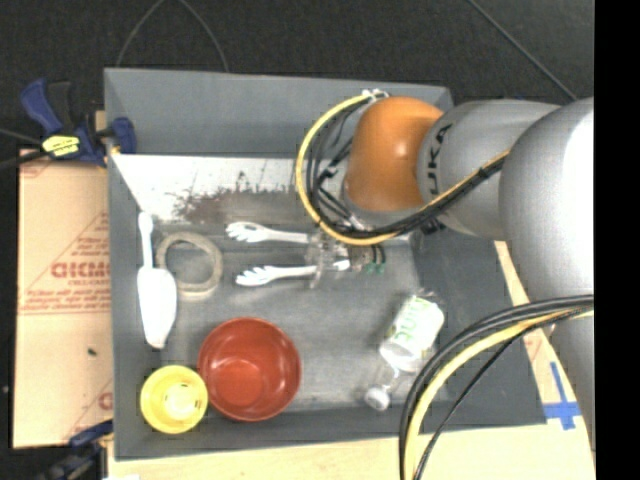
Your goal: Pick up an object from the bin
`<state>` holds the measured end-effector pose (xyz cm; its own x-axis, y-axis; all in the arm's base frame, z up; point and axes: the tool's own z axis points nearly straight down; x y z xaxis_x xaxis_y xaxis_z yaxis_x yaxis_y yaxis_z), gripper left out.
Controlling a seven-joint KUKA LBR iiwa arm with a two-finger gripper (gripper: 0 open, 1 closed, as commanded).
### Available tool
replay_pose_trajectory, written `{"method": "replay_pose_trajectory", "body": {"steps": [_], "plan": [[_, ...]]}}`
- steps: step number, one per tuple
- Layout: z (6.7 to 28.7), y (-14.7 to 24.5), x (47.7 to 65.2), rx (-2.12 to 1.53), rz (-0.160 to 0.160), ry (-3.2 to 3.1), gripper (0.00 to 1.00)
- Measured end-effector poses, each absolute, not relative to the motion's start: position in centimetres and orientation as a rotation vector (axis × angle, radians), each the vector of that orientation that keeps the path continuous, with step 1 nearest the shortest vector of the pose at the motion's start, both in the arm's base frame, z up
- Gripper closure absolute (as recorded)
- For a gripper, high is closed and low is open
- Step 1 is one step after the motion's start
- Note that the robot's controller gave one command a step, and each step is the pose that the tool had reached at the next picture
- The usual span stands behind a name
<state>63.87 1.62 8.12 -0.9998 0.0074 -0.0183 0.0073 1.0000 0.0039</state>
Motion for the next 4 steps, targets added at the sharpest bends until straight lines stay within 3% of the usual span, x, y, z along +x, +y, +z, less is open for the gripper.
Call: {"method": "replay_pose_trajectory", "body": {"steps": [4], "plan": [[11.4, 1.6, 64.0, 0.012, 0.007, 3.115, 1.0]]}}
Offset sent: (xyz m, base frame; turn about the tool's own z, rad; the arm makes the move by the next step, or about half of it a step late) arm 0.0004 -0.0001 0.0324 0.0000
